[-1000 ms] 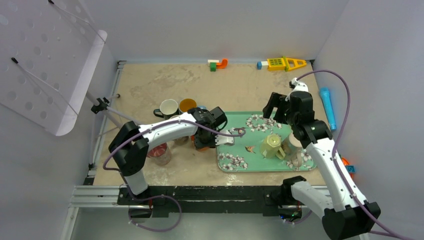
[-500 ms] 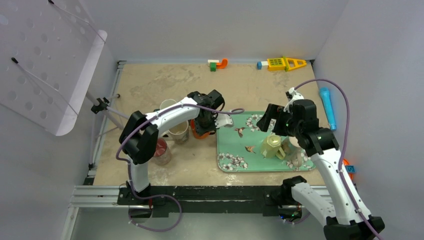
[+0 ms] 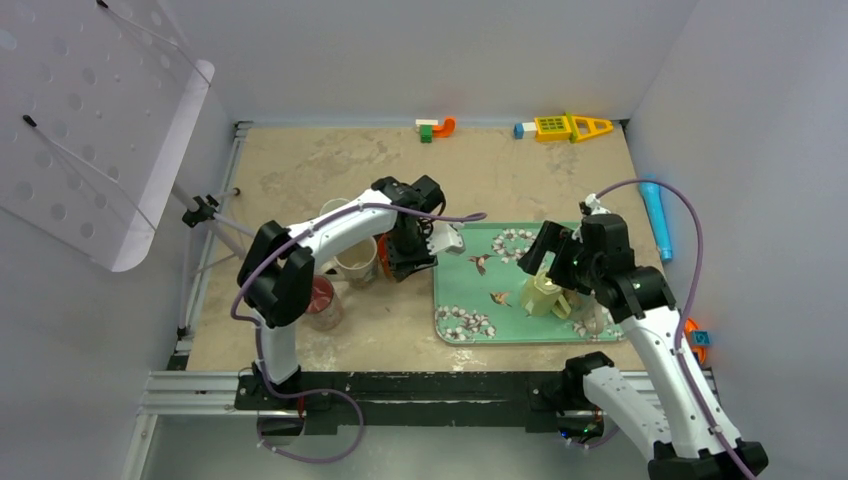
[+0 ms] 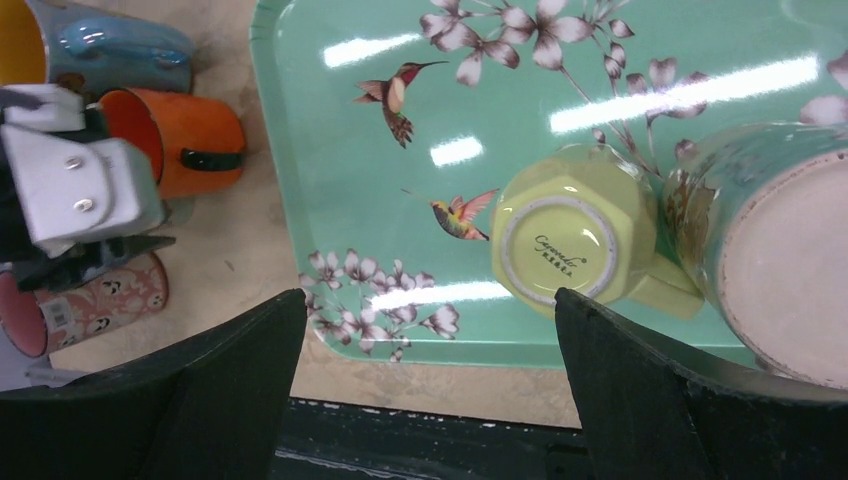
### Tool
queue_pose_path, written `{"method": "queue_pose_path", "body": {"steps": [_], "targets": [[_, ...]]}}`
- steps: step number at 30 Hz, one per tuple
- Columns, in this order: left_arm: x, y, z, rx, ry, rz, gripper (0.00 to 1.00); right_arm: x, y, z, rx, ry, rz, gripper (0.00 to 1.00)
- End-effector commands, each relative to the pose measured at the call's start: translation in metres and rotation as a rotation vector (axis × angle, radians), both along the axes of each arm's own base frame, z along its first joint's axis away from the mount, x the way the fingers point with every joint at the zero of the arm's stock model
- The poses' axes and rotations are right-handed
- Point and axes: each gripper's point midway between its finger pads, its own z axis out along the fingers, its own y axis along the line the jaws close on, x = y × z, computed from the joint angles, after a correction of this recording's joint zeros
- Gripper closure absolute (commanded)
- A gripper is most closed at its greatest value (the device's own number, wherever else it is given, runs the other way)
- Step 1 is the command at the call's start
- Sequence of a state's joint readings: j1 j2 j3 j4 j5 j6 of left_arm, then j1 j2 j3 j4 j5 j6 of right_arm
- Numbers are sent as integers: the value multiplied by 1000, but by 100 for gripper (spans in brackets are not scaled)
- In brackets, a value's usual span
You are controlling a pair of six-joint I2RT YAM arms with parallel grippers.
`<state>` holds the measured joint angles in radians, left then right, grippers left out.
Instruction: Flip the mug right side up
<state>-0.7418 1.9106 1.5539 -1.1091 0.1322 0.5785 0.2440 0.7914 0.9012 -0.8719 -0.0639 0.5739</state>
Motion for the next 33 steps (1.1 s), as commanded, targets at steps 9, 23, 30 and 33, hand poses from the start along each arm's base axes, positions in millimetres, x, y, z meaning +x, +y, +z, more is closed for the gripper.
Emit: {"method": "queue_pose_path", "body": {"steps": [9,23,30,33], "targets": [[-75,-7,133,-383,35,-12,44,16,-25,-45,8,43,-319,1],[-92,-4,143,-443,46,-8,44,57,72,-38,140,-14,65,7],[-93,-4,141,-442,57,-18,43,36,88,-48,-75,61,316,6],[-96,-4,141,-448,64,-26,43,24,93,-39,-72,25,406,8]]}}
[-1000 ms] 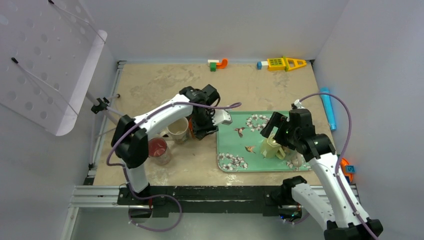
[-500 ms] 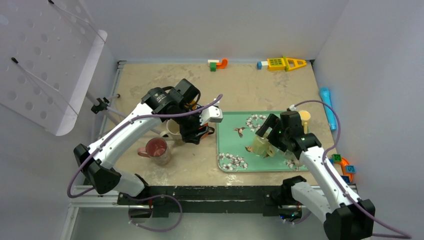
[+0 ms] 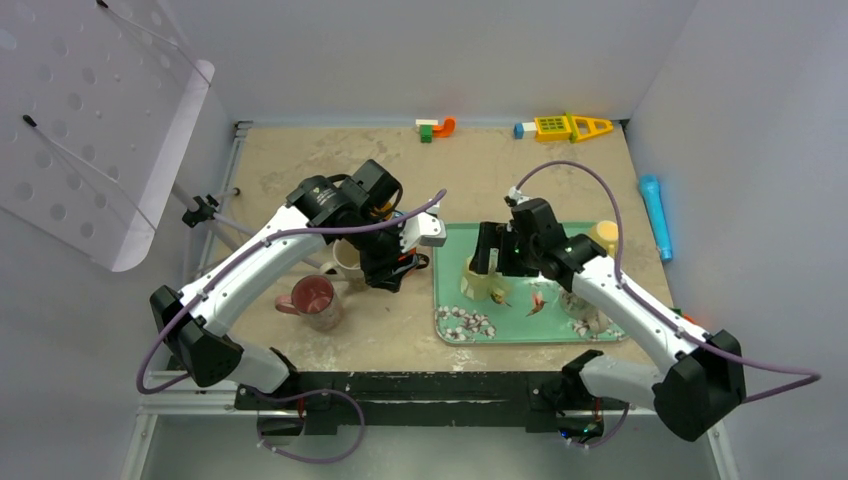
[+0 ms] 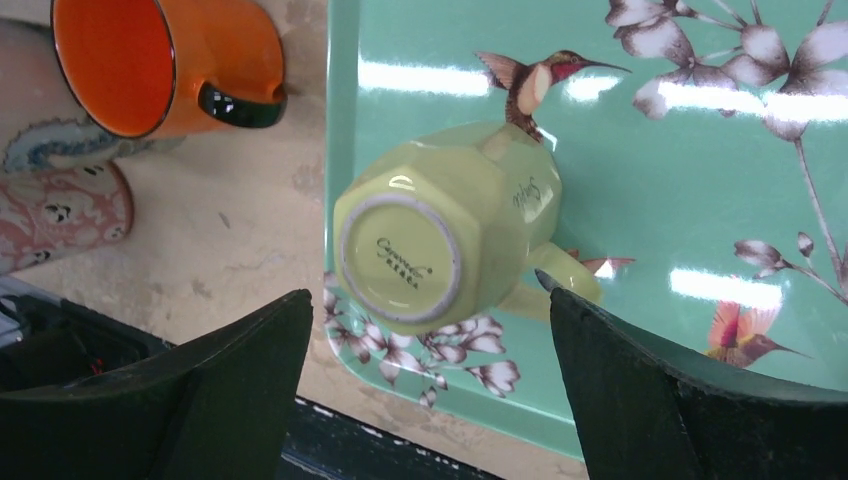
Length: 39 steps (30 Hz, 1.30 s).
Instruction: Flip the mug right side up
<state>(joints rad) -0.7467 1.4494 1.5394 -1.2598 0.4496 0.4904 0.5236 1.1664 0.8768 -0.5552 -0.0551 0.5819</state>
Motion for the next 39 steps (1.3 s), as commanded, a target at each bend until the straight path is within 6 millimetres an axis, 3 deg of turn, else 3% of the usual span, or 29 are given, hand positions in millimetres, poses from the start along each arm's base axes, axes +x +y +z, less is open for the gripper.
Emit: {"method": "queue_pose_path", "body": {"steps": [1,4,9,17,21,26,33,39], "targets": [[-10,-3,0,-29,35,-35,43,-18,2,21,-21,-74,169,9],[-14,-4,2,-44,48,-55,43,-32,2,23,-14,-84,207,10],[-18,-5,6,-60,52,-66,44,-44,-13,-1,-100,22,189,13],[-21,-4,15,-87,35,-77,44,-39,-19,-18,-126,32,126,14],[-25,-3,19,-102,28,-93,44,-23,-20,-31,-183,29,111,15],[-26,-1,25,-118,6,-97,44,-10,-3,-48,-187,39,134,21],[-26,-2,25,-122,3,-104,44,-11,40,-37,-133,-36,233,22],[-27,-2,23,-117,13,-105,44,-9,19,-56,-225,-15,135,22]]}}
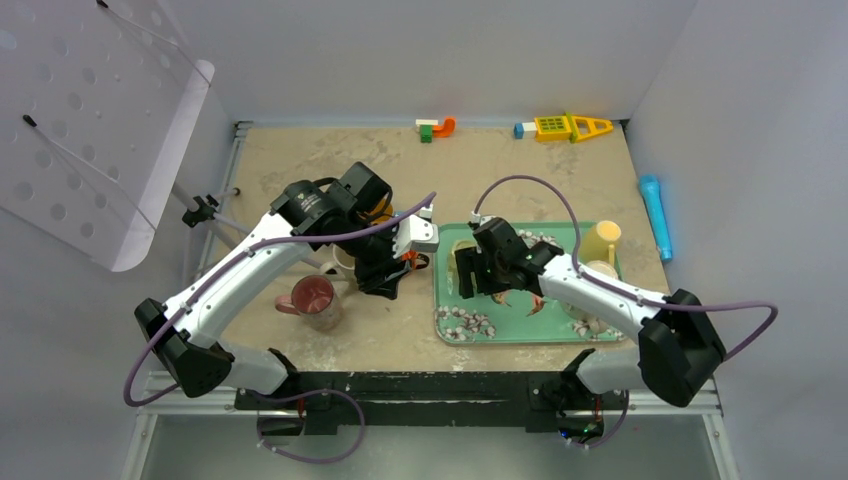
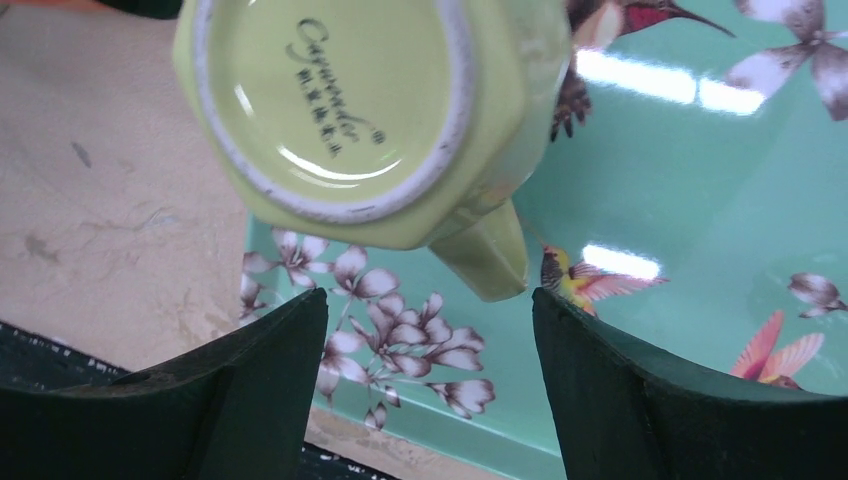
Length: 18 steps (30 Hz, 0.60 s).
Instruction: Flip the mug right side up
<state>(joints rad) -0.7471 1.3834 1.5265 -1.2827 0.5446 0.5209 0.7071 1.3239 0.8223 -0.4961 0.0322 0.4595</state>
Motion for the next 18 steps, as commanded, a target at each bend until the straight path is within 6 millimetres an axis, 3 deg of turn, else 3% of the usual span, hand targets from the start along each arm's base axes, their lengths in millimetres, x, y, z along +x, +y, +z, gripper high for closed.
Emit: {"method": "queue_pose_path", "body": {"steps": [1,6,9,15,18], "targets": [[-5,-3,6,-32,-6,-44,44,20,-9,3,-31,-78,-111,23],[-5,-3,6,-37,-5,-44,44,36,-19,-7,-116,-113,-168,26],[-5,-3,6,-34,-3,-40,44,47,-6,-13,-88,-148,-119,30],[-7,-3,10,-49,-6,-44,44,62,-8,-10,-95,-218,-147,58],[-6,-4,8,-45,1,-42,44,67,2,-3,-33,-260,-130,67]]}}
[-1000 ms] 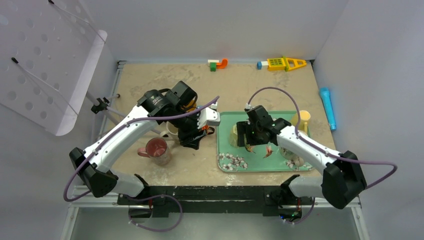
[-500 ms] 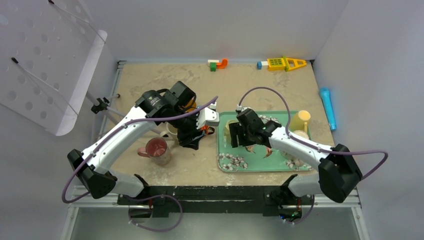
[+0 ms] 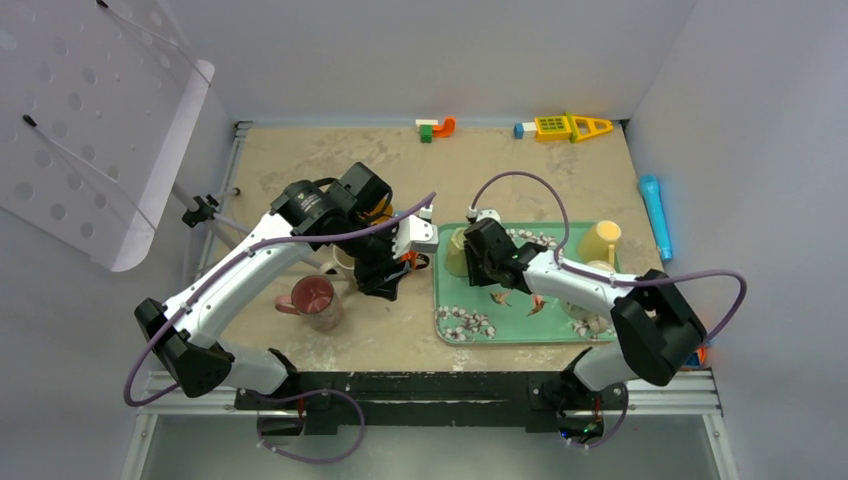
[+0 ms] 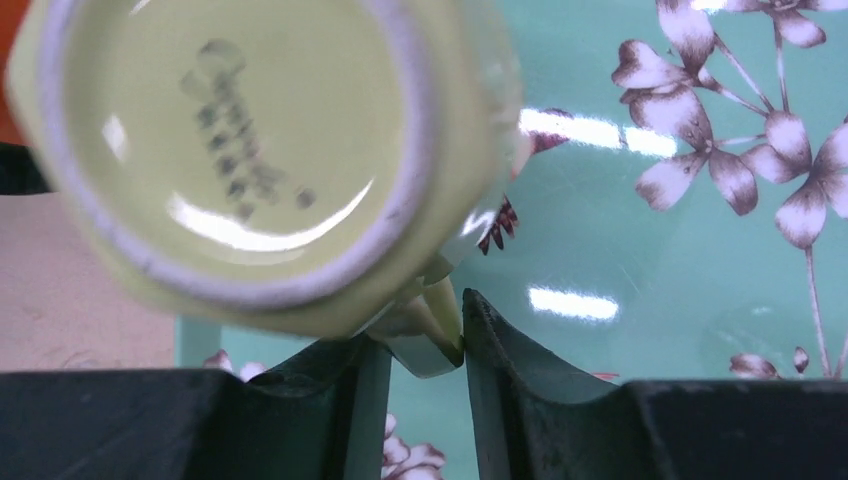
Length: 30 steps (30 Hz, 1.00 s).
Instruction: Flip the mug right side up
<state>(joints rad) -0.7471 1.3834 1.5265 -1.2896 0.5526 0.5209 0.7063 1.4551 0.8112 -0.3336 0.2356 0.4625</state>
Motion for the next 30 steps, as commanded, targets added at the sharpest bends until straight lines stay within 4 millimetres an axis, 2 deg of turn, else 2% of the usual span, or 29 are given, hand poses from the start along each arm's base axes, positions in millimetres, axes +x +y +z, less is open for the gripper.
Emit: {"method": "queue_pose_path", "body": {"steps": [1,3,6,9,12,15,16,20,23,26,30], "targets": [[-4,-4,7,-40,-7,-37,44,24,13,21,81,-145,-4,74],[-4,-4,7,-38,-5,-36,44,27,13,19,73,-146,-10,100],[-5,-4,8,-43,-4,-41,44,27,13,21,60,-135,-9,100],[-6,-5,10,-53,-6,-45,44,26,16,47,100,-179,-1,100],[-3,-7,20,-76,-20,-7,44,21,29,102,246,-284,39,100],[5,-15,42,-172,-69,64,41,6,41,176,470,-437,109,100],[4,-17,52,-216,-81,81,37,-1,42,204,548,-497,133,100],[-5,-20,108,-425,-132,143,18,-37,31,307,805,-751,223,100],[-8,-19,154,-591,-164,218,5,-70,28,365,994,-907,345,100],[-23,-25,194,-683,-42,209,4,-101,33,401,1139,-988,491,100],[-36,-36,231,-783,73,163,0,-125,36,427,1250,-1041,607,100]]}}
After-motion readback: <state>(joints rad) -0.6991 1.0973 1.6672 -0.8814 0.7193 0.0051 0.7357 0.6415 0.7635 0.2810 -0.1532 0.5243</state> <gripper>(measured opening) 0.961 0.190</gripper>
